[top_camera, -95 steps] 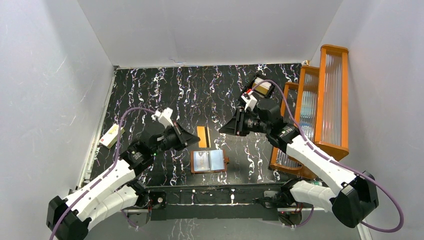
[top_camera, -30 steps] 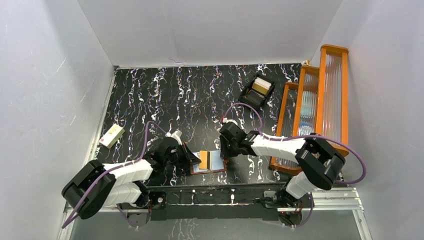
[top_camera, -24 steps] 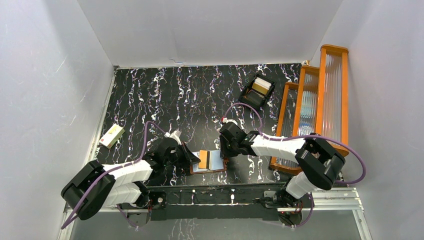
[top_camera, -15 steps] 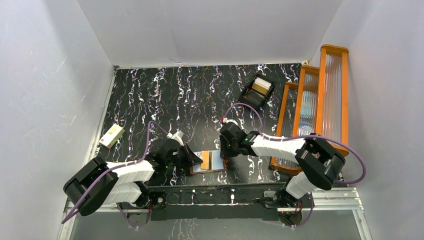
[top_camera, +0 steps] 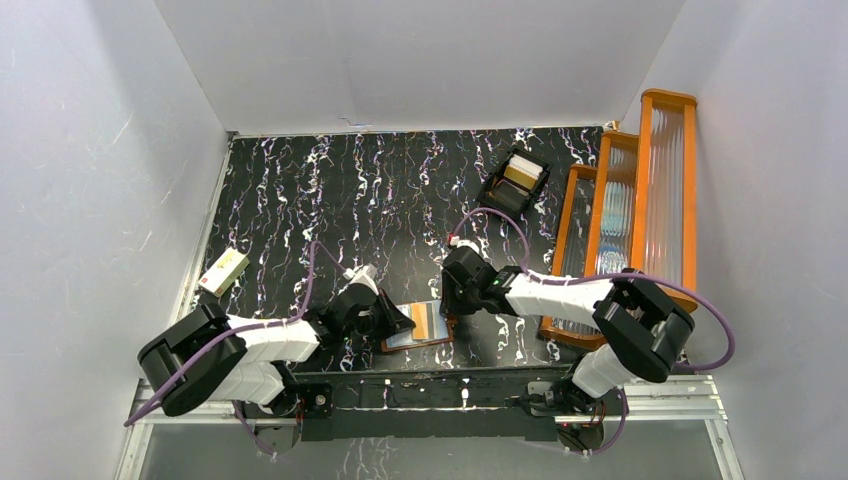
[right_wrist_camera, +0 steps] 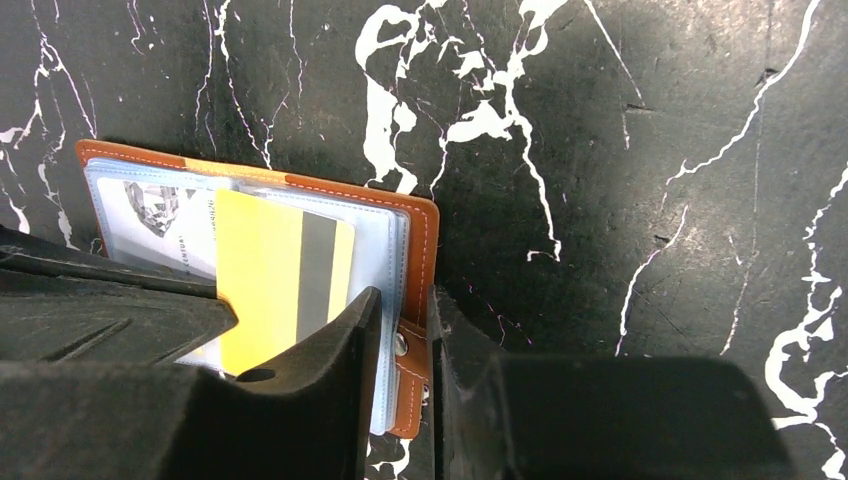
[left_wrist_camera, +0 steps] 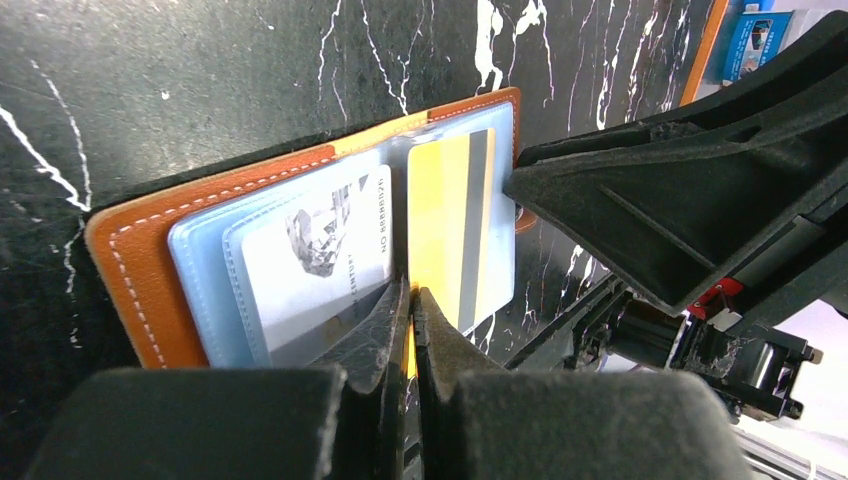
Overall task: Put the credit cards into the card holder
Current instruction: Insert the credit card into the card holder.
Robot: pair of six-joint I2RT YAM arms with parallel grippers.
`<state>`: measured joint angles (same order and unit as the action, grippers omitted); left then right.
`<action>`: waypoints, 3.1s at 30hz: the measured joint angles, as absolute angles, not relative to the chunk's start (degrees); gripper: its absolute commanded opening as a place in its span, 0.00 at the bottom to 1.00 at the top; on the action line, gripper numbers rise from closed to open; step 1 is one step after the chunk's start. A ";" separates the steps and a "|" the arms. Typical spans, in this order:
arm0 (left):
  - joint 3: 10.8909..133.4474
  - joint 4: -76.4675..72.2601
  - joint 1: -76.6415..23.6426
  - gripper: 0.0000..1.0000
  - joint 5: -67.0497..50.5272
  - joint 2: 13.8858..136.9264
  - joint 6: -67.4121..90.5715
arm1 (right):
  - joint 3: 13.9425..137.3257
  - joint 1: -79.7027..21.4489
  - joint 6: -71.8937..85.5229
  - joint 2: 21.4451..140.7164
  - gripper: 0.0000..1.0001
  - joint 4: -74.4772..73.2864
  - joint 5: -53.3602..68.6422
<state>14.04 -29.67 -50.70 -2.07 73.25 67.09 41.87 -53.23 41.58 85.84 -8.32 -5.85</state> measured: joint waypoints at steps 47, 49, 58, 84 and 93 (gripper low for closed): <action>25.30 -7.75 -56.42 0.54 1.15 68.71 62.92 | 37.71 -53.49 46.52 74.91 0.47 -13.56 -8.62; 26.00 -6.39 -56.42 0.56 1.34 68.71 62.52 | 37.71 -53.52 46.54 74.91 0.46 -13.58 -8.60; 30.00 -7.68 -56.42 0.57 0.54 75.77 59.79 | 37.60 -53.63 46.74 75.59 0.43 -13.10 -7.77; 32.73 -7.16 -56.03 0.59 -1.58 72.97 58.46 | 35.73 -53.76 47.86 77.54 0.42 -10.90 -7.86; 32.73 4.08 -53.84 0.63 2.94 66.65 58.52 | 36.21 -53.89 47.83 73.58 0.42 -13.21 -8.67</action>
